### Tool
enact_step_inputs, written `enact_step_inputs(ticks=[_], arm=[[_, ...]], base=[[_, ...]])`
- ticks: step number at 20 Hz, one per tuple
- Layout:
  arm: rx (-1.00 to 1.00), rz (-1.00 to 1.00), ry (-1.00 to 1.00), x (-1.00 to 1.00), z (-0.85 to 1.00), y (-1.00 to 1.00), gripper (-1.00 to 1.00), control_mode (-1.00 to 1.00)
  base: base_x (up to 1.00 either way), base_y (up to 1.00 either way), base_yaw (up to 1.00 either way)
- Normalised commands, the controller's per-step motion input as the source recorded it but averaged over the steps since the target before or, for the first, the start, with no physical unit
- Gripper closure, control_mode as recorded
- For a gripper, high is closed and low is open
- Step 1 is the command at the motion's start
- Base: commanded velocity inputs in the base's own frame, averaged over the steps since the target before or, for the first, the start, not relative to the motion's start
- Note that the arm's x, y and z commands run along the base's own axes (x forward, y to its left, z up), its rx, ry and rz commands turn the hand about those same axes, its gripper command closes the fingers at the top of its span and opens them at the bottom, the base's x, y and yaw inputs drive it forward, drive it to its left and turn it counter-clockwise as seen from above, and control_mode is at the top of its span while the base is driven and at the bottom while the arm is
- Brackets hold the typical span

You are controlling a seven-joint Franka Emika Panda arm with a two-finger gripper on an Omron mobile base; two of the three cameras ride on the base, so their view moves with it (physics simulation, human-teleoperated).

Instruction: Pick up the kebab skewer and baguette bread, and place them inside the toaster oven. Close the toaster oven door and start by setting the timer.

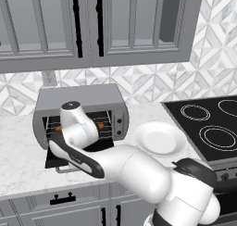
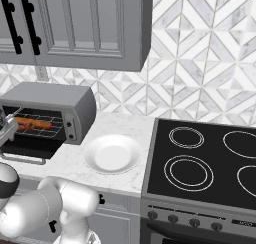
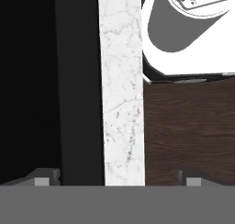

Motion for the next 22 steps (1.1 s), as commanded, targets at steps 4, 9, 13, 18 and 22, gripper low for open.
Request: enact_step_inputs(ticks=[4,9,13,18,22], arm=[[0.0,-0.07,0.01,0.0,-0.21,0.0,-1.0,-1.0],[0.0,-0.06,0.04,0.0,-0.11,0.02,-1.0,-1.0],[0.0,-0.06,0.08,0.0,-0.15,0.09,-1.0,-1.0],[0.0,-0.05,0.02,0.02,-0.02,0.05,-1.0,-1.0],[0.0,-0.03,0.0,0.16,0.0,0.0,-1.0,-1.0]], base=[[0.0,0.0,0.0],[0.0,0.0,0.0],[0.0,0.0,0.0],[0.0,0.0,0.0],[0.0,0.0,0.0]])
